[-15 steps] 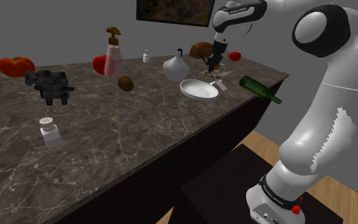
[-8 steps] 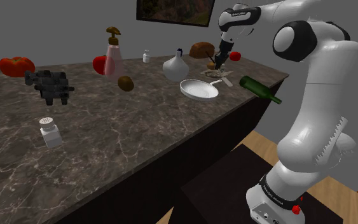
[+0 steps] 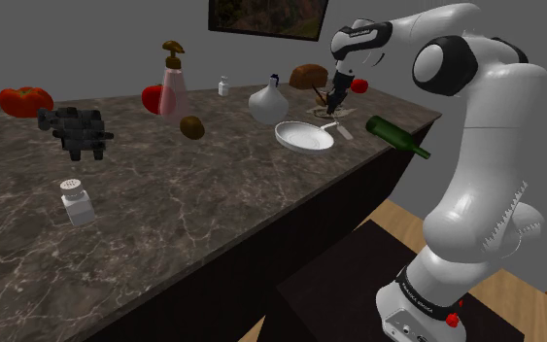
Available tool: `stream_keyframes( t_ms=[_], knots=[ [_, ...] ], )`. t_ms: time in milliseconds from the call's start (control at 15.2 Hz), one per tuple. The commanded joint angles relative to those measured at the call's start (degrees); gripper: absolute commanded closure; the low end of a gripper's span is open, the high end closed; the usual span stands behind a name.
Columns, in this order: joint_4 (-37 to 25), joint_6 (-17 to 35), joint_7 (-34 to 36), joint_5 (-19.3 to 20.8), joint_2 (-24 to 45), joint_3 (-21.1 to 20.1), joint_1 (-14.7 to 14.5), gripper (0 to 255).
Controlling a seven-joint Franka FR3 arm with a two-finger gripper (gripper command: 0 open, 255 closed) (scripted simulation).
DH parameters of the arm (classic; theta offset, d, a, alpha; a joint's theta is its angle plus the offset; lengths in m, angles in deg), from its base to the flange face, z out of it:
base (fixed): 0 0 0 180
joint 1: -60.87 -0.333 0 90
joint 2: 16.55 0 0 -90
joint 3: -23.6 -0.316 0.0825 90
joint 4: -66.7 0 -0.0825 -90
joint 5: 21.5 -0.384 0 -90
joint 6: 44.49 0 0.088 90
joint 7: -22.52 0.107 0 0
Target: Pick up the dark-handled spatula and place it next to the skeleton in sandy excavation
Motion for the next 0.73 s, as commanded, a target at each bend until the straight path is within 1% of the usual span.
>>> stream_keyframes(
  t_ms=[0, 660],
  knots=[
    [1.1, 1.4, -0.1, -0.1, 0.3, 0.0, 0.0, 255],
    [6.1, 8.2, -0.6, -0.5, 2.1, -0.2, -0.1, 255]
  ],
)
